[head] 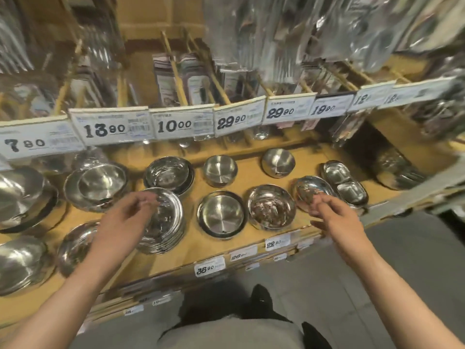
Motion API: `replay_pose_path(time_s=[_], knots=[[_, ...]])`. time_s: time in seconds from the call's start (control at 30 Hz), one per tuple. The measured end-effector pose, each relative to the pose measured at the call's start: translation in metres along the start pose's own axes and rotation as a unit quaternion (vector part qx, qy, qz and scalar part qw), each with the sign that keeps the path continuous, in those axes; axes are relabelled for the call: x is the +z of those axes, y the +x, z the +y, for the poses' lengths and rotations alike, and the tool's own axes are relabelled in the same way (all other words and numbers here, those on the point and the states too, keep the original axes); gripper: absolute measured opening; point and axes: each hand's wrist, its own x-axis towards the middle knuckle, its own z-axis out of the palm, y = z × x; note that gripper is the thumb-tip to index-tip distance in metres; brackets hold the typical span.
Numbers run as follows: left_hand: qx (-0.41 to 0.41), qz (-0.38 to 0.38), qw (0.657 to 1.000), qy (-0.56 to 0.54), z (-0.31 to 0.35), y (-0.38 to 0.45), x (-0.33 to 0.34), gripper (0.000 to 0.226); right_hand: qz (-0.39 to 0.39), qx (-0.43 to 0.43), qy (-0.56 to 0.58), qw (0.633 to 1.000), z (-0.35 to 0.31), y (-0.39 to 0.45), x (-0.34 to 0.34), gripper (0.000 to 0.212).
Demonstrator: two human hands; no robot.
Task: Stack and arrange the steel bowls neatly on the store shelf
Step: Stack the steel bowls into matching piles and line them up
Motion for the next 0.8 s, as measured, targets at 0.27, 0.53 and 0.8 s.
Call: replay_pose_path(time_s=[0.27,0.53,0.8], knots=[[-0.027,-0.011,0.999,-0.028,0.021,0.003,0.052,0.036,0.017,0.045,0.019,0.999,0.032,0.022,-0.058,0.014],[-0.092,0.029,0.994,-0.054,0.027,-0.018,0.136,0.018,-0.046,0.026,-0.059,0.997,0.046,0.064,-0.097,0.034],[-0.154,0.098,0.98,-0.08,0.023,-0.052,0.183,0.02,-0.126,0.012,-0.112,0.986,0.069,0.104,-0.111,0.019]])
